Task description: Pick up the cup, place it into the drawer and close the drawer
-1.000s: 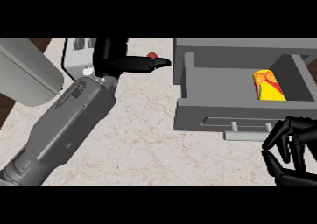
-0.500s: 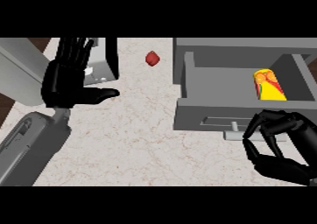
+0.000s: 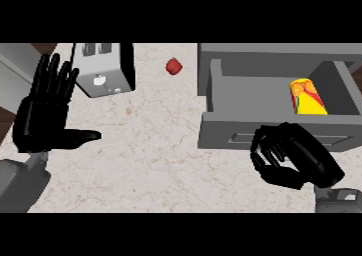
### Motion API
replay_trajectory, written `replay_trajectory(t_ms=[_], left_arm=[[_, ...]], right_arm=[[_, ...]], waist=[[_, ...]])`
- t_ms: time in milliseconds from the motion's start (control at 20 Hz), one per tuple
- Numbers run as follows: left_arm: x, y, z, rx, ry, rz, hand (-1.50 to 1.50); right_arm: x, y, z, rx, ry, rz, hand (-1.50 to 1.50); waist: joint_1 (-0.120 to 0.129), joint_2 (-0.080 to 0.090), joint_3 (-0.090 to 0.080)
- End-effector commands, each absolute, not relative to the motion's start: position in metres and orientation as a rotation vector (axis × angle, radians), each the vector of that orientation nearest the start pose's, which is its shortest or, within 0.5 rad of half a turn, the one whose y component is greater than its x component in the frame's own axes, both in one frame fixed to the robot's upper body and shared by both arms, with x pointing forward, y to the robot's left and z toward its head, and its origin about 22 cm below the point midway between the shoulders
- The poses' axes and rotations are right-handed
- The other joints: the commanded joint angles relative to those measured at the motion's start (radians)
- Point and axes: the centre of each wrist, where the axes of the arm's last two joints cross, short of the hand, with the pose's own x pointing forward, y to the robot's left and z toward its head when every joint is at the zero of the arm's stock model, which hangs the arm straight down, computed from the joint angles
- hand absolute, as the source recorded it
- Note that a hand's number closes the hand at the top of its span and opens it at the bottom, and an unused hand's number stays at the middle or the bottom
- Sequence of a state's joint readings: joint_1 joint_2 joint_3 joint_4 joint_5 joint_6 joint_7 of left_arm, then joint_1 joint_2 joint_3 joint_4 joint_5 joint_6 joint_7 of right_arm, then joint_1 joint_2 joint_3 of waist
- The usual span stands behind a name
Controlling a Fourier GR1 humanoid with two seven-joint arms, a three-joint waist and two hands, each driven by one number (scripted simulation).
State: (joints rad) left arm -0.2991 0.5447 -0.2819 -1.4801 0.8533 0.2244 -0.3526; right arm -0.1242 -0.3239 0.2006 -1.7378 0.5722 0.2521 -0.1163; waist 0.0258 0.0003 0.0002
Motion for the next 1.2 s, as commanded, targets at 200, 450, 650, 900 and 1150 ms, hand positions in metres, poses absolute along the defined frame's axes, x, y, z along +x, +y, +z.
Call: replay_trajectory(t_ms=[200, 450, 650, 900, 1150], left_arm=[[0.271, 0.318, 0.058, -0.236, -1.887, 0.191, -1.50], [0.296, 0.339, 0.068, -0.242, -1.887, 0.216, -1.50], [0.269, 0.339, 0.049, -0.271, -1.868, 0.195, -1.50], [0.260, 0.354, 0.036, -0.264, -1.875, 0.213, -1.50], [0.247, 0.345, 0.047, -0.277, -1.876, 0.184, -1.50]], right_arm=[[0.311, -0.211, 0.031, -0.425, -1.642, 1.188, -1.50], [0.318, -0.227, 0.005, -0.441, -1.551, 1.304, -1.50], [0.345, -0.220, -0.018, -0.447, -1.528, 1.287, -1.50], [0.373, -0.223, -0.014, -0.401, -1.530, 1.237, -1.50], [0.399, -0.238, -0.009, -0.362, -1.532, 1.198, -1.50]], waist=[[-0.005, 0.002, 0.000], [-0.022, 0.003, 0.000], [-0.010, 0.003, 0.000], [-0.011, 0.003, 0.000], [0.012, 0.008, 0.001]])
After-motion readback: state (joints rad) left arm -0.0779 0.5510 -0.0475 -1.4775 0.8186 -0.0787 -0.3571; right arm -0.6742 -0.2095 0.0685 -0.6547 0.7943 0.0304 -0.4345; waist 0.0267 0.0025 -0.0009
